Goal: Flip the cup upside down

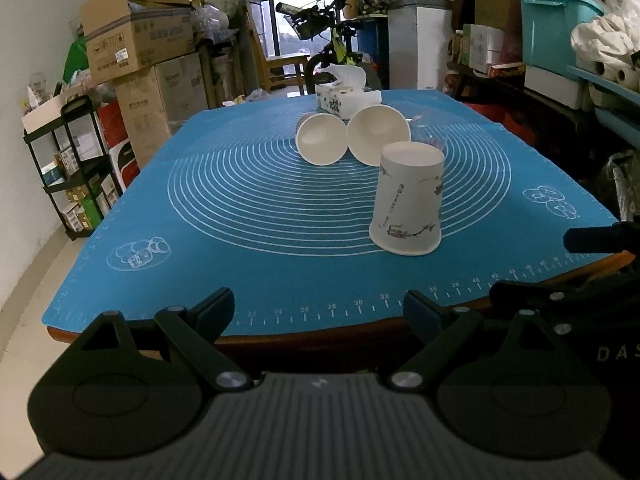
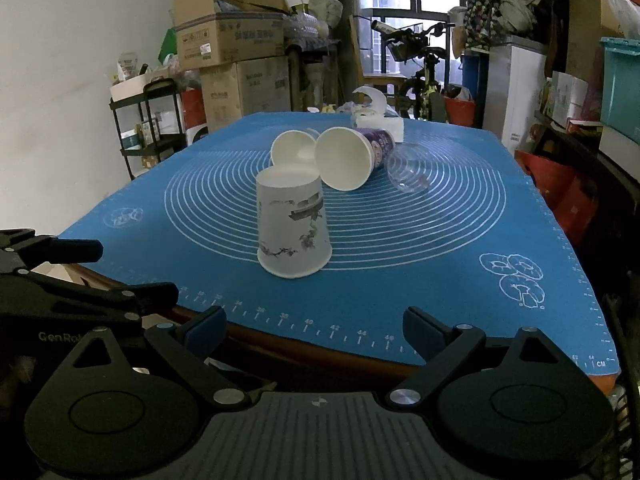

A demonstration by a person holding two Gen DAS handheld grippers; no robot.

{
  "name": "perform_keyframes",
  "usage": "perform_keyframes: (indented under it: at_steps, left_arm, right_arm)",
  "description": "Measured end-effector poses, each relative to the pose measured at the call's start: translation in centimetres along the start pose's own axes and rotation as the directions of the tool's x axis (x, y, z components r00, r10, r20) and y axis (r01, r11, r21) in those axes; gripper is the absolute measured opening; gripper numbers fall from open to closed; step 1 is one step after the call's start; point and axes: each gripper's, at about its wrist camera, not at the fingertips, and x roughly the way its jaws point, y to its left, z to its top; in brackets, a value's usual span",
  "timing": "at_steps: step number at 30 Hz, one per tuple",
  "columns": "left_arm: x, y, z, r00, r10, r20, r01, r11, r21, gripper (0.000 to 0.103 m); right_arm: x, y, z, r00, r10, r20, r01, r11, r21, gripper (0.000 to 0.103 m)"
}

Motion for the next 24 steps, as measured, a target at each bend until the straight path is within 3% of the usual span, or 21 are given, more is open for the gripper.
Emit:
perform_keyframes:
  at_steps: [24]
  left_arm:
    - [-0.08, -0.05, 0.04, 1.000, 0.003, 0.002, -0.003, 1.000, 0.001, 0.091]
  right_arm:
    - [0.16, -0.03, -0.11, 1.000, 0.002, -0.004, -0.002, 1.000, 0.003, 0.095]
